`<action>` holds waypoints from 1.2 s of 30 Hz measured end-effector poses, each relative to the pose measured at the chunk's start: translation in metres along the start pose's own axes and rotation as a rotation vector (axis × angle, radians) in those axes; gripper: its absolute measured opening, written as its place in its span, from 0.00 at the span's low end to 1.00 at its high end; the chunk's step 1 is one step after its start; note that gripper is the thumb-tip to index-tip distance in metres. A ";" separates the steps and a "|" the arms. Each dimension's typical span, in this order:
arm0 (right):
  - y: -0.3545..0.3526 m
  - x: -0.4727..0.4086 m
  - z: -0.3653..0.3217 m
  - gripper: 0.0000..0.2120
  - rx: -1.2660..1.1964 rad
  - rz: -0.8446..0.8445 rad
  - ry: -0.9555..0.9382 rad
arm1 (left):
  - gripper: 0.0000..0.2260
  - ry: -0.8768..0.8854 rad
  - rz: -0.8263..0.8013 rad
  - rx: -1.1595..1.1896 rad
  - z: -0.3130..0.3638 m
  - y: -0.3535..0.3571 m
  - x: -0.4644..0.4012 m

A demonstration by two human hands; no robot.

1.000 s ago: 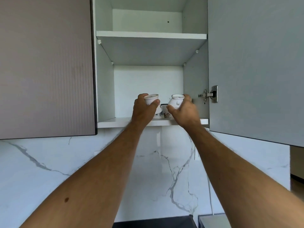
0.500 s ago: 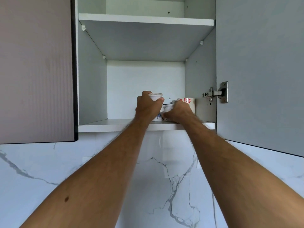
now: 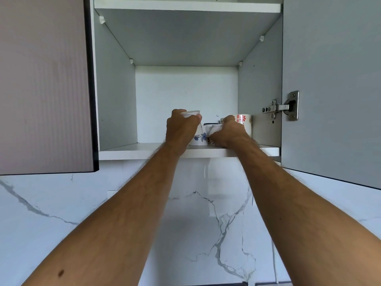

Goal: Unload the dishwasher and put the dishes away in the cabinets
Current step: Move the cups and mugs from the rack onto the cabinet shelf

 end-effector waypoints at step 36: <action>-0.001 -0.015 -0.062 0.15 0.107 0.248 -0.400 | 0.17 -0.190 -0.041 -0.160 0.009 -0.042 -0.051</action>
Point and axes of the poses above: each hand's wrist, its own x-axis away from the middle knuckle, its own y-axis out of the palm, z = x × y, the point moved 1 cm from there along -x, towards the middle knuckle, and after that the axes turned 6 degrees about -x, right-handed, at the moved point
